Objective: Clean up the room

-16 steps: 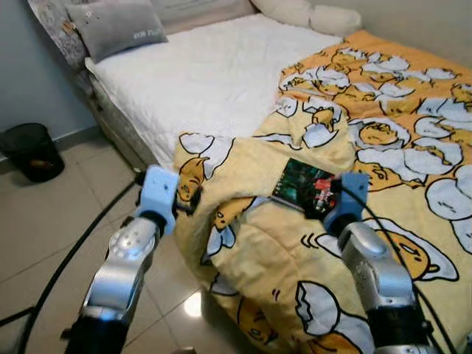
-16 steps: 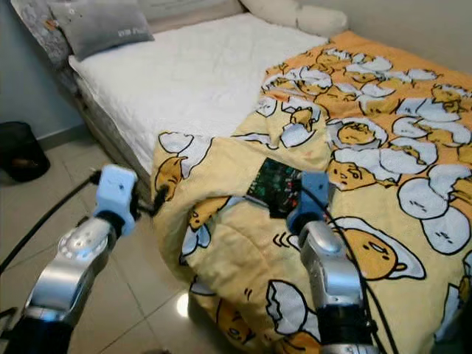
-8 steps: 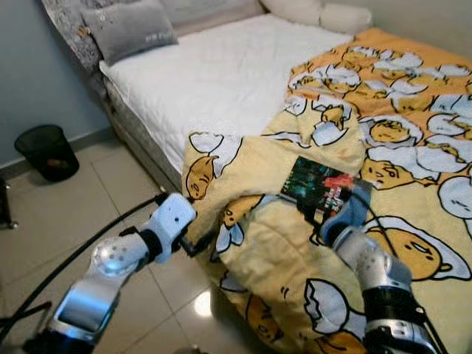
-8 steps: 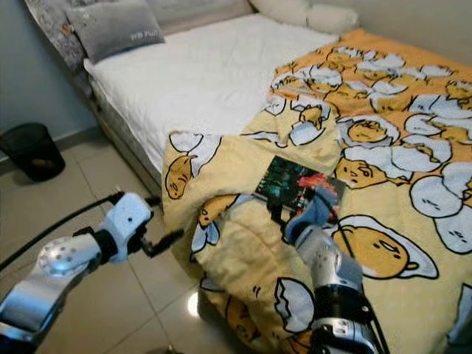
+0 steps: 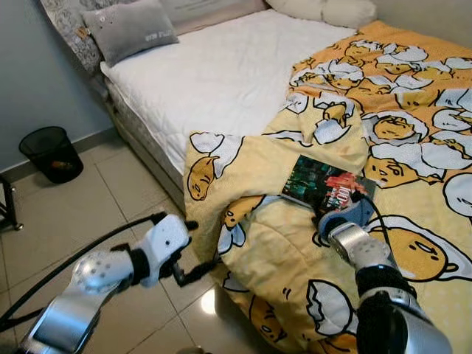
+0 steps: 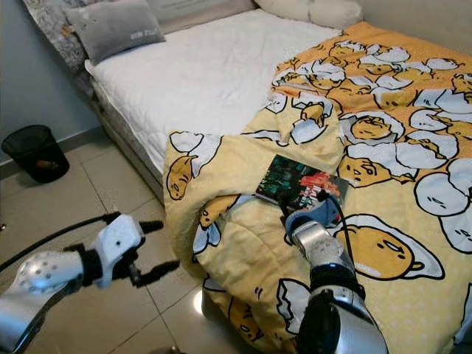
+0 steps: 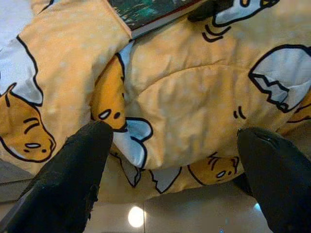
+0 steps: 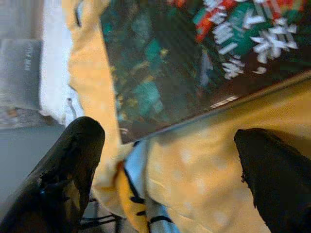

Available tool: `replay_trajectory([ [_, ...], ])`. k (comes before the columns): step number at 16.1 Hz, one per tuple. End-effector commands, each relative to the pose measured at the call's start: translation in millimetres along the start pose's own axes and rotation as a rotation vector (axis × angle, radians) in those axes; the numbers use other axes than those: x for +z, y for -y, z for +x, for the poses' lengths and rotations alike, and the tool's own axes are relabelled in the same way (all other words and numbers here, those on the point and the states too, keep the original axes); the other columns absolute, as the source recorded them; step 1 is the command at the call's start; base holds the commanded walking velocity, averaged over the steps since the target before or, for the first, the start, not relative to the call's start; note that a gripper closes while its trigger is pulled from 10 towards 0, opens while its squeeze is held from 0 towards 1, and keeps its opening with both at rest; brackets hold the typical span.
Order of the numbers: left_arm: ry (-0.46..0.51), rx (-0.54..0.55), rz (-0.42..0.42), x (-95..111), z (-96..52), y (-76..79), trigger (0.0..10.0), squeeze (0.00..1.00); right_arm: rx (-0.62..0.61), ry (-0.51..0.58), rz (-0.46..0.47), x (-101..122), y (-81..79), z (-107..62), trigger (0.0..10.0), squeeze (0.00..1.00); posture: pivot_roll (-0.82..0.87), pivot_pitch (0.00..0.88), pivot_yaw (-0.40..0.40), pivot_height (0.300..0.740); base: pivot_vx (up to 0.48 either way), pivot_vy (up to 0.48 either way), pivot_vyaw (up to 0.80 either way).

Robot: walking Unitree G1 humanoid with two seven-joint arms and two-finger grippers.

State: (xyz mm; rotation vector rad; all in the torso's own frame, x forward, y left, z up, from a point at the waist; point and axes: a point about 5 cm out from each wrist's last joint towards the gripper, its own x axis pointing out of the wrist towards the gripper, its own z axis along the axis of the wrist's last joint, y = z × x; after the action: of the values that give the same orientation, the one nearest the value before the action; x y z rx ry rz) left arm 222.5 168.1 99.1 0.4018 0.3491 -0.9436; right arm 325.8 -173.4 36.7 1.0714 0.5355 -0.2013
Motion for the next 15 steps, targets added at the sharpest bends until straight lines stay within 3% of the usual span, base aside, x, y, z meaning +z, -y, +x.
replay_trajectory([
  [1,0.005,0.003,0.007,3,-6.1,-2.1,10.0,0.98,0.041,0.009,0.041,2,-5.9,2.4,10.0,0.00,0.06,0.000,0.078,0.740,0.000,0.000,0.00],
  [3,0.000,0.000,0.002,2,-7.8,0.3,10.0,0.98,0.072,0.014,0.044,3,-9.2,4.0,10.0,0.00,0.06,0.000,0.076,0.740,0.000,0.000,0.00],
  [10,0.008,-0.011,0.001,7,-10.8,1.4,10.0,0.98,-0.027,0.049,-0.028,-1,9.2,6.3,10.0,0.00,0.10,0.000,0.084,0.740,0.000,0.000,0.00],
  [12,0.007,-0.009,-0.004,8,-13.7,2.7,10.0,0.98,-0.052,0.127,0.014,6,10.4,6.3,10.0,0.00,0.12,0.000,0.088,0.740,0.000,0.000,0.00],
  [15,0.007,-0.011,-0.013,9,-17.0,7.1,10.0,0.98,0.019,0.197,0.142,15,4.7,6.2,10.0,0.00,0.15,0.000,0.090,0.740,0.000,0.000,0.00],
])
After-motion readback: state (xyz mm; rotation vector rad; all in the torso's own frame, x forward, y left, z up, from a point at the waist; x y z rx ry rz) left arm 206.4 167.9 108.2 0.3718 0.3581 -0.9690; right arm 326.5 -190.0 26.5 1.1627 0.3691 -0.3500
